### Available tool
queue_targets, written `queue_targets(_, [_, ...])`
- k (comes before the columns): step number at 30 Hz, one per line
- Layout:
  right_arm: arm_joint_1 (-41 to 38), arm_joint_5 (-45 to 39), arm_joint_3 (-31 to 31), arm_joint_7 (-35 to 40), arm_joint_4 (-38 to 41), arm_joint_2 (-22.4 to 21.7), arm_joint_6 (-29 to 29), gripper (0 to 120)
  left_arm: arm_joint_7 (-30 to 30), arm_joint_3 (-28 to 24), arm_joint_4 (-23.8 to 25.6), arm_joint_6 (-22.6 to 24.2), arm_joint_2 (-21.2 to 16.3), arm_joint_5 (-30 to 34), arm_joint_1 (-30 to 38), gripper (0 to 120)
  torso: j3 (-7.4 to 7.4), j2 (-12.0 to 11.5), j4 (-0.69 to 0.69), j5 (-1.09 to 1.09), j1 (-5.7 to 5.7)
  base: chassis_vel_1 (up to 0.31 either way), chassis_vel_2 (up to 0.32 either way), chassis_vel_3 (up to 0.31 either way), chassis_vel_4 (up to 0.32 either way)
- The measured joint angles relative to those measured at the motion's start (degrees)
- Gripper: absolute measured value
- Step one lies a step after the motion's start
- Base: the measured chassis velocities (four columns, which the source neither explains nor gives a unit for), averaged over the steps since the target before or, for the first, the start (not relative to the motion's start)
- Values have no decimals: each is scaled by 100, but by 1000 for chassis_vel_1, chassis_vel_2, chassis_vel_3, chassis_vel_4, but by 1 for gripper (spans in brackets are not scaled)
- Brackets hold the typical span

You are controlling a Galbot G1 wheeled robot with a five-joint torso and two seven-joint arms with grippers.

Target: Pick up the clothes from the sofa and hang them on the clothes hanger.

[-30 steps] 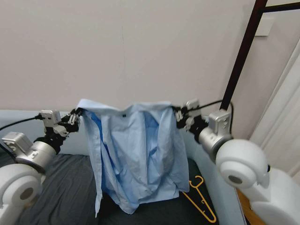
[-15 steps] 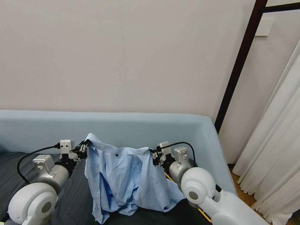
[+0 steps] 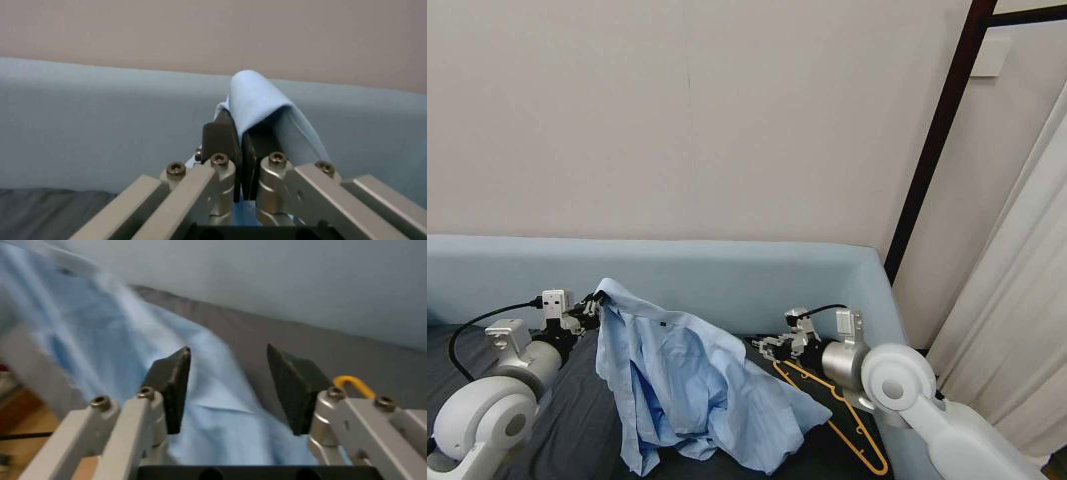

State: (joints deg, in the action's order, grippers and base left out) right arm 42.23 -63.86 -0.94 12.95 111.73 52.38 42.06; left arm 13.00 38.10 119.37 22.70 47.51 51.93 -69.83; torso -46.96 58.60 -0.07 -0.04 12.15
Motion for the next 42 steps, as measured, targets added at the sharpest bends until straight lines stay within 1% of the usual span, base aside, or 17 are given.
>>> queue_targets(2, [78, 362, 1, 81, -255, -27, -2, 61, -1, -1, 16, 7, -70, 43, 21, 0, 0, 0, 1, 0, 0, 0, 0, 0, 0])
queue_targets(3, [78, 362, 1, 81, -255, -27, -2, 61, -1, -1, 16, 7, -70, 43, 21, 0, 0, 0, 1, 0, 0, 0, 0, 0, 0])
queue_targets(4, [158, 614, -27, 217, -461, -31, -7, 68, 0, -1, 32, 18, -111, 71, 27, 0, 0, 0, 1, 0, 0, 0, 0, 0, 0])
queue_targets(5, [240, 859, -59, 296, -659, -23, -44, 70, -1, -1, 48, 23, -139, 85, 26, 0, 0, 0, 1, 0, 0, 0, 0, 0, 0])
queue_targets(7, [458, 1434, -114, 354, -1127, 21, -219, 81, -4, 0, 65, 34, -171, 97, 21, 0, 0, 0, 0, 2, 0, 0, 0, 0, 0])
queue_targets(8, [458, 1434, -114, 354, -1127, 21, -219, 81, -4, 0, 65, 34, -171, 97, 21, 0, 0, 0, 0, 2, 0, 0, 0, 0, 0])
queue_targets(12, [788, 1959, -25, 68, -1617, 169, -232, 98, -13, -7, 70, 36, -176, 102, 21, 0, 0, 0, -2, 0, 0, 0, 0, 0, 0])
queue_targets(13, [788, 1959, -25, 68, -1617, 169, -232, 98, -13, -7, 70, 36, -176, 102, 21, 0, 0, 0, -2, 0, 0, 0, 0, 0, 0])
queue_targets(16, [787, 2787, -37, -180, -1964, 298, -104, 100, -12, -8, 71, 36, -185, 108, 23, 0, 0, 0, 1, -1, 0, 0, 0, 0, 0])
queue_targets(21, [645, 3240, -148, -285, -2403, 375, -15, 100, -11, 17, 101, 36, -215, 132, 28, 0, 0, 0, 0, -1, 0, 0, 0, 0, 0])
queue_targets(23, [601, 3262, -157, -329, -2524, 408, -11, 100, -10, 22, 101, 37, -221, 135, 30, 0, 0, 0, -1, -1, 0, 0, 0, 0, 0])
queue_targets(27, [368, 3307, -79, -784, -3178, 612, -6, 100, -5, 23, 99, 37, -225, 137, 51, 0, 0, 0, 0, -1, 0, 0, 0, 0, 0])
queue_targets(28, [368, 3307, -79, -784, -3178, 612, -6, 100, -5, 23, 99, 37, -225, 137, 51, 0, 0, 0, 0, -1, 0, 0, 0, 0, 0])
queue_targets(31, [185, 3397, -31, -1062, -3648, 750, -5, 100, 9, 22, 123, 38, -210, 136, 47, 0, 0, 0, 0, -1, 0, 0, 0, 0, 0])
queue_targets(32, [185, 3397, -31, -1062, -3648, 750, -5, 100, 9, 22, 123, 38, -210, 136, 47, 0, 0, 0, 0, -1, 0, 0, 0, 0, 0])
queue_targets(36, [19, 3672, 29, -1345, -4122, 864, -4, 100, 25, 53, 144, 40, -210, 136, 36, 0, 0, 0, 0, -1, 0, 0, 0, 0, 0])
queue_targets(42, [-44, 3930, 72, -1538, -4417, 876, -4, 100, 38, 69, 167, 40, -229, 137, 49, 0, 0, 0, -1, -1, 0, 0, 0, 0, 0])
